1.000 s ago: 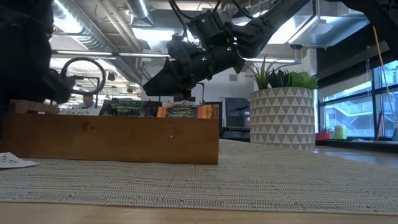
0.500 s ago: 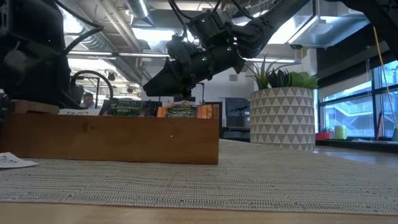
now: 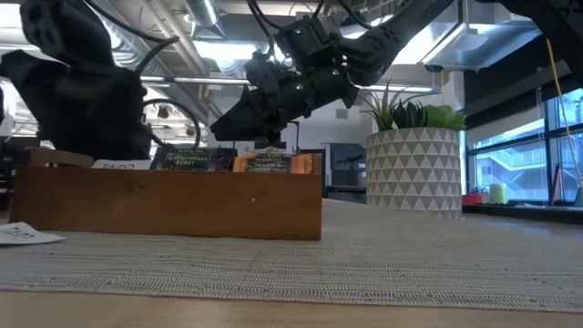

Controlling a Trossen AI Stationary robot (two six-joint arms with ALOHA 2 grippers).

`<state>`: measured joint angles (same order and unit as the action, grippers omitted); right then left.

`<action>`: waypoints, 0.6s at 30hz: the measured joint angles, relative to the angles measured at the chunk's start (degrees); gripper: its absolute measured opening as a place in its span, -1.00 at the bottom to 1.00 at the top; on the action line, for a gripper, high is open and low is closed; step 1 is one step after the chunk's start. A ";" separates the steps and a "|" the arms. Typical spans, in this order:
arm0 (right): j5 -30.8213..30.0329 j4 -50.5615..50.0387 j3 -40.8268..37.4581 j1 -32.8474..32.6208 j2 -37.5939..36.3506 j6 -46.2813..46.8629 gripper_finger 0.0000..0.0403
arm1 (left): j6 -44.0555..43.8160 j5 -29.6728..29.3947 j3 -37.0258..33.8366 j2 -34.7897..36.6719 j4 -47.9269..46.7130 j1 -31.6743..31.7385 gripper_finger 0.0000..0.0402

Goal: Pick & Place Tea
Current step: Put the white tea bag into the left section of the wooden organizer

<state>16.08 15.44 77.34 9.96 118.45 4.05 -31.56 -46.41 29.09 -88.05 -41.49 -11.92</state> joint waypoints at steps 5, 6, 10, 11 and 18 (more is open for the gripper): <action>0.00 -0.06 0.00 0.00 0.00 -0.19 -0.35 | 0.20 -0.29 0.02 0.04 1.47 3.36 -0.22; 0.00 -0.07 0.00 0.00 0.00 -0.10 -0.35 | 0.56 -0.31 0.03 0.04 1.85 3.76 -0.22; 0.00 -1.24 0.02 0.00 0.00 0.44 -0.35 | -0.12 -0.27 0.60 0.04 0.82 4.19 -0.22; 0.00 -1.75 0.02 0.00 0.00 1.23 -0.35 | -2.42 -0.94 1.12 0.27 -1.00 4.19 -0.22; 0.05 -1.17 0.09 1.92 0.00 7.43 -0.35 | -14.23 -4.60 5.50 7.15 -11.65 4.19 -0.22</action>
<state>16.13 14.28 77.43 11.88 118.45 11.49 -45.79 -51.01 34.60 -80.90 -53.15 -7.73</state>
